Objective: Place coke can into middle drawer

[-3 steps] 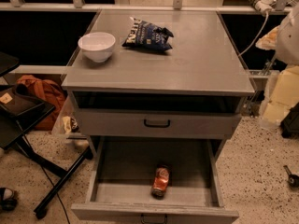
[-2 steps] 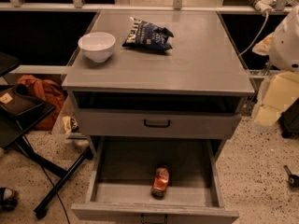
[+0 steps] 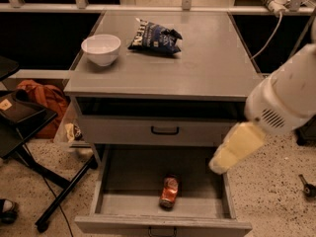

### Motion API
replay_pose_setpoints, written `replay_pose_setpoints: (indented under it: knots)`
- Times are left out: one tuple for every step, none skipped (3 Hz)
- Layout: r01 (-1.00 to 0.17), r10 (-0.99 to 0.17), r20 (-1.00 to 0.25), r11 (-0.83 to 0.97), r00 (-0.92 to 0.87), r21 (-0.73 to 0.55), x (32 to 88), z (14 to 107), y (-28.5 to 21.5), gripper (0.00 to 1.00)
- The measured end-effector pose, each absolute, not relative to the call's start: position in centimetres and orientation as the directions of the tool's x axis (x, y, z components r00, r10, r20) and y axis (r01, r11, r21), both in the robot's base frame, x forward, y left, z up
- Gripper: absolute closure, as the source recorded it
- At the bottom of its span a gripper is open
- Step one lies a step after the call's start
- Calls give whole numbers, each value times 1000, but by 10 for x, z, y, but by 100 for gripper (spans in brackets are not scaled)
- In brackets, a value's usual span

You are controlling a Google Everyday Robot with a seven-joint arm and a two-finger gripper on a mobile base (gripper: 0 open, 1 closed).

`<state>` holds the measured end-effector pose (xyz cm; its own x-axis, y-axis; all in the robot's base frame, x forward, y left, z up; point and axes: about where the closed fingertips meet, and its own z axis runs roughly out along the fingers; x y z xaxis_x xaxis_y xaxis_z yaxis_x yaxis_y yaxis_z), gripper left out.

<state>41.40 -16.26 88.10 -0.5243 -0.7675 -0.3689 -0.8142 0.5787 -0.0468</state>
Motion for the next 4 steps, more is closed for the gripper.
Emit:
replay_pose_setpoints:
  knots:
    - [-688, -587, -439, 718, -680, 105, 391, 831, -135, 0]
    - [-662, -552, -457, 741, -698, 116, 392, 813, -133, 0]
    - [-662, -552, -457, 741, -697, 116, 393, 813, -133, 0]
    - [-671, -535, -488, 726, -689, 151, 392, 814, -132, 0]
